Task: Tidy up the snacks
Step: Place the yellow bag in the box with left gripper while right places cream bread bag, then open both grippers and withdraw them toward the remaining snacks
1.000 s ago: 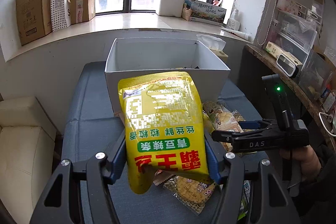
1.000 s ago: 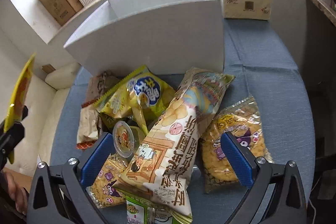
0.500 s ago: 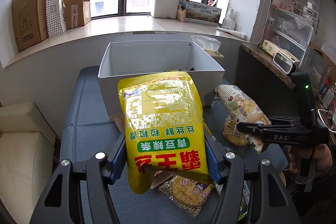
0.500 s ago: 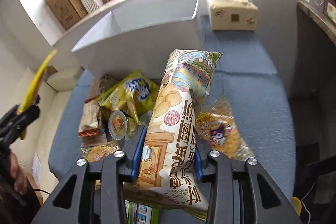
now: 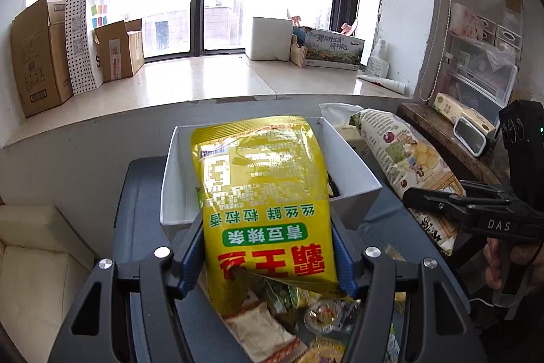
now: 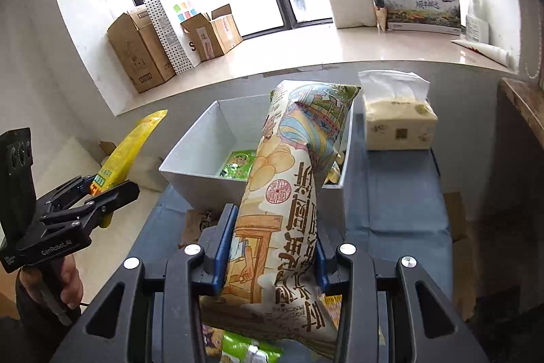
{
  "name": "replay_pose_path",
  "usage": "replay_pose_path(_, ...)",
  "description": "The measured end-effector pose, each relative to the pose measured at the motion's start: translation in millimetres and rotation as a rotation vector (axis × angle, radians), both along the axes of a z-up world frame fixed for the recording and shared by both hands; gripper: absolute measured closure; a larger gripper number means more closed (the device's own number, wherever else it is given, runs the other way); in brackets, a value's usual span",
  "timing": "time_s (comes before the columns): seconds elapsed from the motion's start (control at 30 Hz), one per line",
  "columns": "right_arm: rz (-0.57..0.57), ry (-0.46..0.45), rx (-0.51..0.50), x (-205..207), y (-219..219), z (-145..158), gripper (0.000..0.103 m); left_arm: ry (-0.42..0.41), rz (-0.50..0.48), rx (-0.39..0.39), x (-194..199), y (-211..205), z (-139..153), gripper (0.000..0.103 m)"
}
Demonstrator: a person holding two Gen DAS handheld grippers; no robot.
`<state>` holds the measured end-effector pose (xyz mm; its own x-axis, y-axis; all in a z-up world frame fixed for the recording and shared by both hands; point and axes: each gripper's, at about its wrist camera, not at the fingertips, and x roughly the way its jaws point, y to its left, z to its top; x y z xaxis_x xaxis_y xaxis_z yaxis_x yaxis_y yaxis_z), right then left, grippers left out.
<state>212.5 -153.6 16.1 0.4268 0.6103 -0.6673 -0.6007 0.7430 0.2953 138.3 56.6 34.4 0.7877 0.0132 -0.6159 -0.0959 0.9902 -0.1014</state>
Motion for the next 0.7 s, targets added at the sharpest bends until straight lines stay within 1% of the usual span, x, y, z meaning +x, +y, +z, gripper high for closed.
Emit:
replay_pose_path(0.1,-0.013,0.011,-0.002,40.3,26.4,-1.5,0.060,0.018,0.019,0.012,45.3,13.2,-2.7,0.035)
replay_pose_path(0.17,-0.010,0.031,-0.027,66.1,41.9,-5.8,0.060,0.044,0.026,0.019,73.6,19.9,-9.6,0.035)
replay_pose_path(0.27,0.001,0.017,-0.101,94.3,64.4,-13.4,0.060,0.069,0.017,-0.011,102.7,28.1,-19.7,0.034)
replay_pose_path(0.3,-0.002,0.013,-0.112,101.7,66.9,-16.4,0.060,0.075,0.013,-0.021,109.6,29.8,-22.7,0.032)
replay_pose_path(0.33,-0.003,0.021,-0.113,108.6,67.3,-19.4,0.058,0.081,0.011,-0.029,115.1,31.5,-25.3,0.025)
replay_pose_path(0.37,0.001,0.033,-0.115,115.1,68.2,-22.3,0.053,0.087,0.011,-0.029,119.8,32.4,-27.9,0.009)
replay_pose_path(0.4,-0.008,0.035,-0.127,120.3,67.2,-25.0,0.025,0.091,0.016,-0.016,123.2,32.6,-30.0,0.002)
replay_pose_path(0.43,-0.037,0.025,-0.146,123.0,65.4,-26.1,0.011,0.099,0.015,-0.006,125.3,32.3,-32.1,0.000)
replay_pose_path(0.47,-0.048,0.010,-0.139,123.1,61.8,-25.4,0.000,0.114,0.014,0.002,127.1,32.2,-34.5,0.000)
replay_pose_path(0.53,-0.070,-0.021,-0.079,120.3,51.6,-18.5,0.000,0.118,0.020,0.018,124.5,31.0,-36.9,0.000)
replay_pose_path(0.63,-0.094,0.010,0.005,118.8,36.2,-13.6,0.000,0.117,0.018,0.017,119.0,31.0,-39.3,0.000)
replay_pose_path(0.7,-0.101,0.010,0.020,116.8,33.1,-11.3,0.000,0.114,0.017,0.008,115.2,31.0,-39.3,0.000)
